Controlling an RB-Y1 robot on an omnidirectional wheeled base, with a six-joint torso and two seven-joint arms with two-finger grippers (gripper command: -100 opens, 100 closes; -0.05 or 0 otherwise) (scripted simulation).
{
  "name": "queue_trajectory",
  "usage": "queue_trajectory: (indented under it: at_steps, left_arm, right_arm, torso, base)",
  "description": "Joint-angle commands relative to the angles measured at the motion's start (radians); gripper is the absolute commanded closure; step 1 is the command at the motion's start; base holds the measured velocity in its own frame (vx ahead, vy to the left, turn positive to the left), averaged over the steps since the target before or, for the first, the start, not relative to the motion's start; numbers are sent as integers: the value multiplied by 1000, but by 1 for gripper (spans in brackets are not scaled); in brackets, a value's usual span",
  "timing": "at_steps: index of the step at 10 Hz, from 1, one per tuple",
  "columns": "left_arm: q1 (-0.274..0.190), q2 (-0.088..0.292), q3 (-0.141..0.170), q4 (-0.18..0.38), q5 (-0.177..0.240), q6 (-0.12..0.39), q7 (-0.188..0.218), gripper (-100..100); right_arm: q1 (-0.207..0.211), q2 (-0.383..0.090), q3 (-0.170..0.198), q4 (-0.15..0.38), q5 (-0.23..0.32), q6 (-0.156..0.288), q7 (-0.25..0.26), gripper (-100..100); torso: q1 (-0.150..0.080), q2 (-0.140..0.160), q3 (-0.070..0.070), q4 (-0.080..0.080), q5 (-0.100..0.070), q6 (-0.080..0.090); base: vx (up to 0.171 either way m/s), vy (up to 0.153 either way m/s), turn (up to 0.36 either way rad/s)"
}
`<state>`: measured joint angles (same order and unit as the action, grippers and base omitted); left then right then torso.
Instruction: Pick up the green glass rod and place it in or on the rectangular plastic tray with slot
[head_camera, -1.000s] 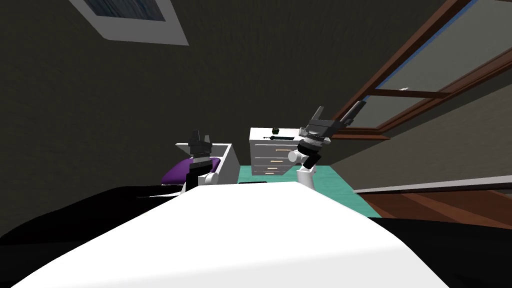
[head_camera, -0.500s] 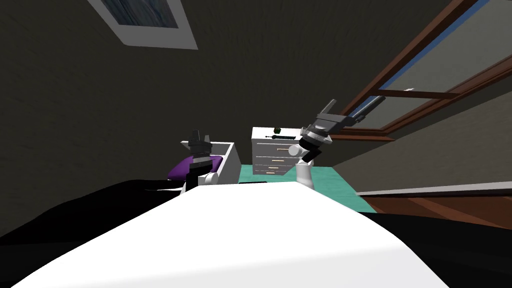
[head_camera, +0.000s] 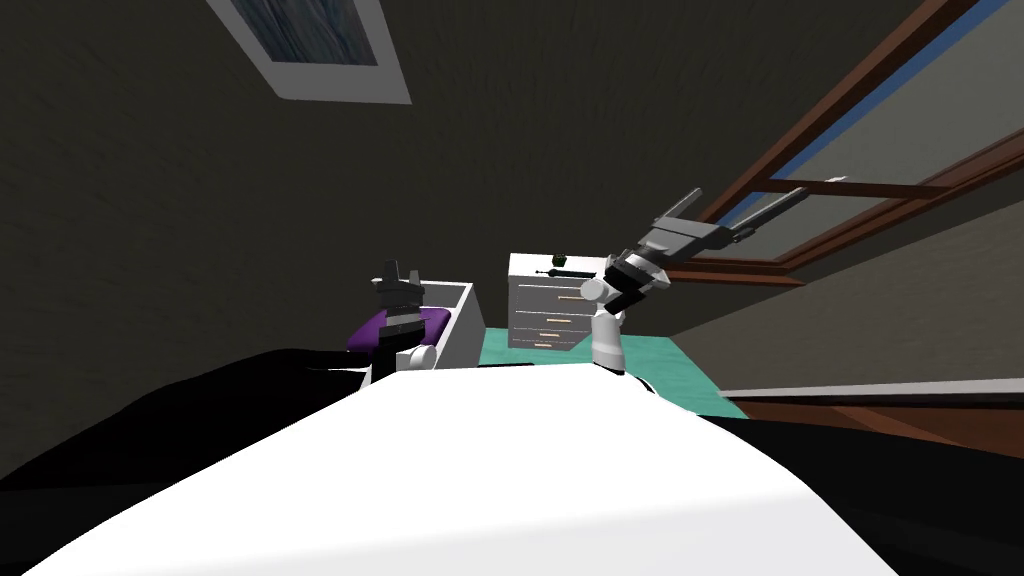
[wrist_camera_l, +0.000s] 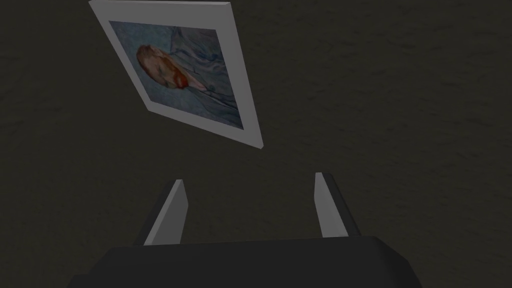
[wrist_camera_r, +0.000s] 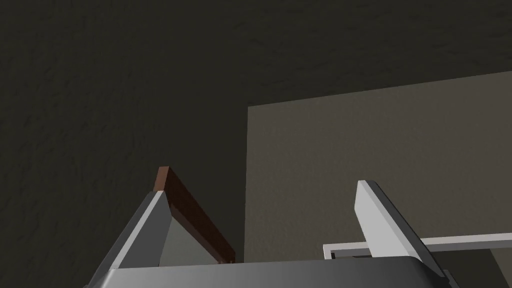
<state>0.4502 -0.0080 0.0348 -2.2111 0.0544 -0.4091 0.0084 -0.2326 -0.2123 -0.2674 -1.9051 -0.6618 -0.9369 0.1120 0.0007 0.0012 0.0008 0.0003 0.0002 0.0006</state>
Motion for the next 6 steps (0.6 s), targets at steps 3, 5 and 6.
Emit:
queue_trajectory:
  at_steps: [3, 5, 6]
  left_arm:
    - [0, 0, 0, 0, 0, 0, 0, 0]
    - [0, 0, 0, 0, 0, 0, 0, 0]
    - [0, 0, 0, 0, 0, 0, 0, 0]
  right_arm:
    - [-107, -17, -52, 98, -109, -87, 46, -100]
    - [-135, -17, -52, 105, -153, -87, 46, -100]
    - [-181, -25, -81, 155, -190, -127, 69, -100]
  torso:
    - [1, 0, 0, 0, 0, 0]
    - [1, 1, 0, 0, 0, 0]
    - [0, 0, 0, 0, 0, 0]
  base:
    - [-34, 30, 85]
    - [-24, 21, 8]
    - [0, 0, 0]
